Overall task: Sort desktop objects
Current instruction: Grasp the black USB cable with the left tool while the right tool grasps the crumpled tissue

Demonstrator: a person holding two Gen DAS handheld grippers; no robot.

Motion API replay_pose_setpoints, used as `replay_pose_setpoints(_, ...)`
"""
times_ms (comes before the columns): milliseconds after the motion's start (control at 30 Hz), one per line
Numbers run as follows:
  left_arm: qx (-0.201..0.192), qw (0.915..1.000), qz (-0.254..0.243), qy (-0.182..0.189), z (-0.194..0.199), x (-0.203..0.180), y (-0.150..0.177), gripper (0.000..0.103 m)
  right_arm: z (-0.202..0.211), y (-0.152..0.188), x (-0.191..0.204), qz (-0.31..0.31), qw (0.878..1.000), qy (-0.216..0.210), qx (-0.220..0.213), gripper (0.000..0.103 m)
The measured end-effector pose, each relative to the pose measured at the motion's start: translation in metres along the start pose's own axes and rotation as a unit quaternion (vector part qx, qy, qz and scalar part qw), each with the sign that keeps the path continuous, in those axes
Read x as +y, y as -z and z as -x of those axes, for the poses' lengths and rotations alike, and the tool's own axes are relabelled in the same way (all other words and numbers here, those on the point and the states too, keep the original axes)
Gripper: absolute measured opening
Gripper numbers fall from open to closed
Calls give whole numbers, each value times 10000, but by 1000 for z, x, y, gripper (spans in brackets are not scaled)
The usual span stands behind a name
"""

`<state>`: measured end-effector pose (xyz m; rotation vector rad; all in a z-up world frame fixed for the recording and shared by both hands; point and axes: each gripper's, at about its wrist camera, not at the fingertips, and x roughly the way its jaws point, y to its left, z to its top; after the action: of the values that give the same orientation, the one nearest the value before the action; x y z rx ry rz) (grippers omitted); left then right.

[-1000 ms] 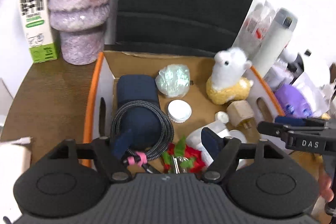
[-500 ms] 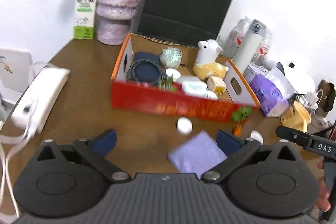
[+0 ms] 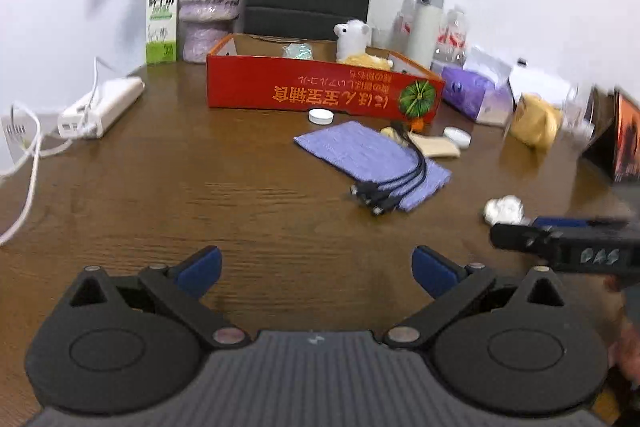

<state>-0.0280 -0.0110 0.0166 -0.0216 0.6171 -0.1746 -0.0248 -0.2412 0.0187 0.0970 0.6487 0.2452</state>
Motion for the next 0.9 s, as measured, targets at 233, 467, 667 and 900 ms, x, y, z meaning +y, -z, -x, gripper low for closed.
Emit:
replay_pose_setpoints(233, 37, 9998, 171, 18, -6, 5, 1, 103, 8, 8, 8, 54, 9999, 75, -93, 73)
replay_pose_setpoints(467, -284, 9980, -355, 446, -53, -30, -75, 103, -22, -13, -6, -20, 9985, 535, 123, 48)
replay_pose_setpoints(667, 299, 9904, -1173, 669, -127, -85, -109, 70, -33, -32, -16, 151, 9987, 489, 22, 23)
replay_pose_setpoints(900, 877, 9890, -782, 898, -161, -80, -115, 11, -46, -39, -38, -230, 9995, 224, 54, 23)
